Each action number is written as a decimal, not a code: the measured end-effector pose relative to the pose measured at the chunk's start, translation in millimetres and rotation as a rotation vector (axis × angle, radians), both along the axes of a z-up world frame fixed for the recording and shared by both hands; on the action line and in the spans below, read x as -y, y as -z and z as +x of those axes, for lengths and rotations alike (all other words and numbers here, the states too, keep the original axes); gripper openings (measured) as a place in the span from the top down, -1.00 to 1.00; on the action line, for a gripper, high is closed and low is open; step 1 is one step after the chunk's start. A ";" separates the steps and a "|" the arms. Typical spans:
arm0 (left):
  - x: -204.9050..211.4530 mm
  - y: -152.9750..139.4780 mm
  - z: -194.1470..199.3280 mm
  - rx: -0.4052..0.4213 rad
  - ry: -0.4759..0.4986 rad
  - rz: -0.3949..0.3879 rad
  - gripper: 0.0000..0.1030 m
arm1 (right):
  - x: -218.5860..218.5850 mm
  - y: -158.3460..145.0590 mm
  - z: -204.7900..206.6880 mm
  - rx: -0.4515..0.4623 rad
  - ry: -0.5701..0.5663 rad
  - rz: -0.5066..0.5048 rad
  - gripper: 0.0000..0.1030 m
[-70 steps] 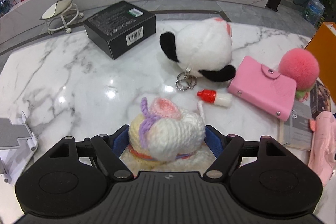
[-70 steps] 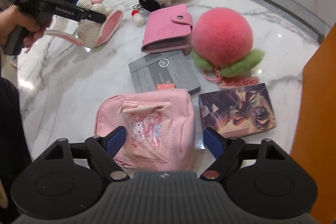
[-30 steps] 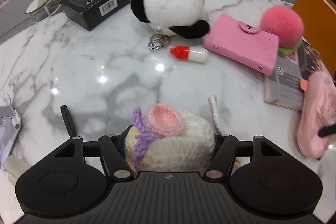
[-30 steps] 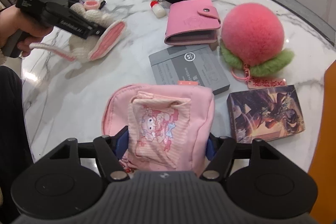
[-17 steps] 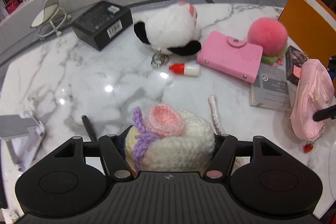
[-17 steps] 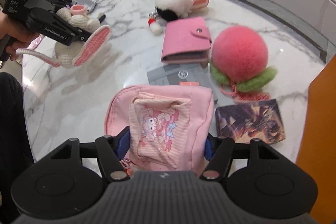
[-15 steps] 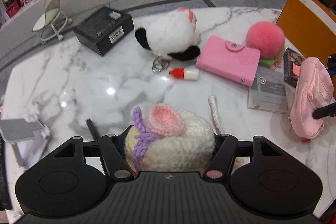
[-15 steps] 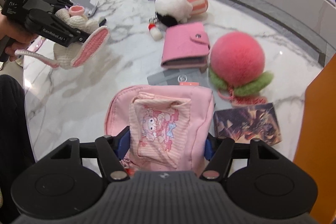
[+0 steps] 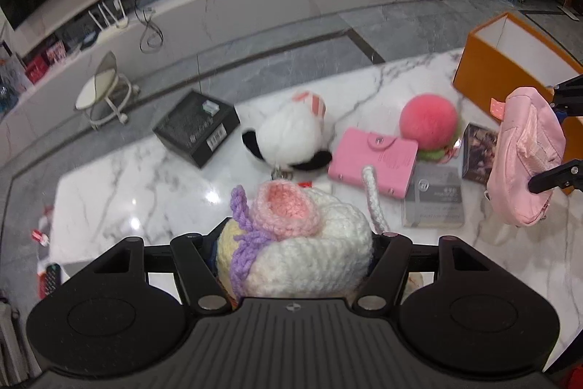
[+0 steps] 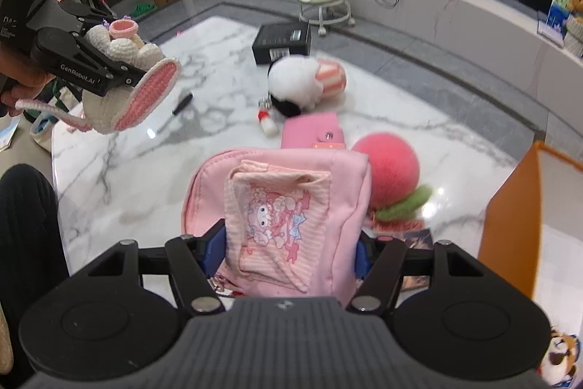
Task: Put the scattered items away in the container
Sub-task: 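Lift the pink bag with the right tool while the left tool lifts the crochet bunny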
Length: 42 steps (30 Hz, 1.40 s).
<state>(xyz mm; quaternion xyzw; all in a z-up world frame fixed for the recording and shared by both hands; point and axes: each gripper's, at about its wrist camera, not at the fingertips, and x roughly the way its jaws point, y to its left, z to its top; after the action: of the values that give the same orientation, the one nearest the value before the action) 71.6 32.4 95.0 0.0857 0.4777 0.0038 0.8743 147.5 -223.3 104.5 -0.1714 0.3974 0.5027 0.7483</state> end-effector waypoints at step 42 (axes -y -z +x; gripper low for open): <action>254.8 -213.3 -115.3 0.920 0.467 -0.060 -0.48 | 265.7 -265.4 -139.5 0.690 0.343 0.580 -0.32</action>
<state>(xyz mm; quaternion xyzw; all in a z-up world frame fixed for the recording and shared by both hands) -43.7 -222.5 308.3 0.1542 0.0119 -0.1678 0.9736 8.0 -489.0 369.9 -0.0443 -0.0080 0.3759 0.9256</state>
